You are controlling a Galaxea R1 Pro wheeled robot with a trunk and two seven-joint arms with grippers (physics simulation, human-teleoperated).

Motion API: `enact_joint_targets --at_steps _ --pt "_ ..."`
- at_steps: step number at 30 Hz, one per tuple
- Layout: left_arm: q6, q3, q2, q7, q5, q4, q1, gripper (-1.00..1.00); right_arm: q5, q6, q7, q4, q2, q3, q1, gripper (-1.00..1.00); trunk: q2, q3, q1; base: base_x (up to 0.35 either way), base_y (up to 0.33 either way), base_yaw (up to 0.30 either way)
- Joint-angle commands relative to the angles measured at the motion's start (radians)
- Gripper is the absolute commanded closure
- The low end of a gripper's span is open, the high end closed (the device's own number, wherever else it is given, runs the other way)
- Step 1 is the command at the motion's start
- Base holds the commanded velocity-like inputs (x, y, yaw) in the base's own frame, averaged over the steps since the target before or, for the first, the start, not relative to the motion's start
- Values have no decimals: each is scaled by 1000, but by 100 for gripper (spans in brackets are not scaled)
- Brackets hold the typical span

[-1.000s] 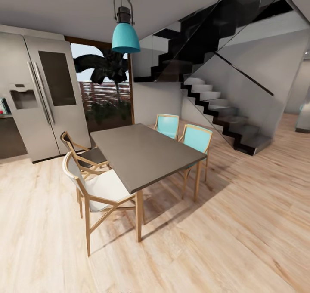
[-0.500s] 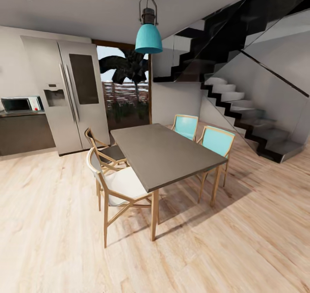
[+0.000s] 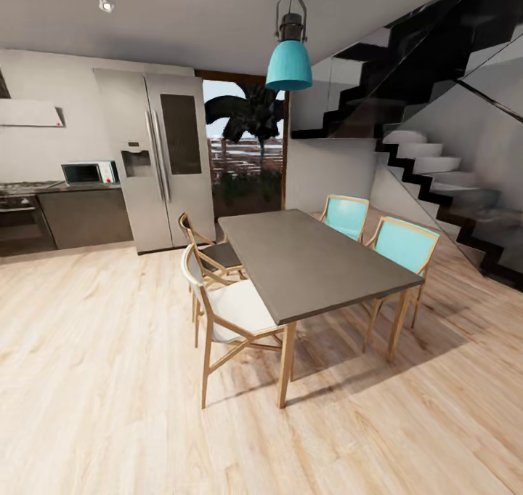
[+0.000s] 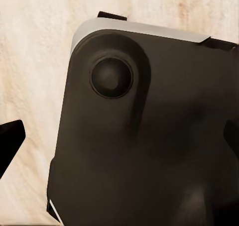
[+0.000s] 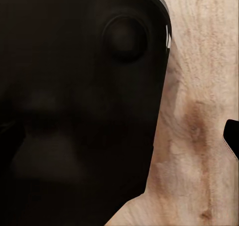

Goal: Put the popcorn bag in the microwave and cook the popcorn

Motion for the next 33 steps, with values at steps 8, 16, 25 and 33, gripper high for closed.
enact_joint_targets --at_steps 8,16,25,33 --pt "-2 1 0 -1 6 0 0 -100 5 -3 -1 0 0 5 0 -100 0 -1 0 0 0 281" --pt "-2 1 0 -1 6 0 0 -100 5 -3 -1 0 1 5 0 -100 0 -1 0 0 0 281" --pt "-2 1 0 -1 6 0 0 -100 5 -4 -1 0 1 4 0 -100 0 -1 0 0 0 281" --pt "-2 1 0 -1 6 0 0 -100 1 -5 -1 3 -3 3 0 -100 0 -1 0 0 0 281"
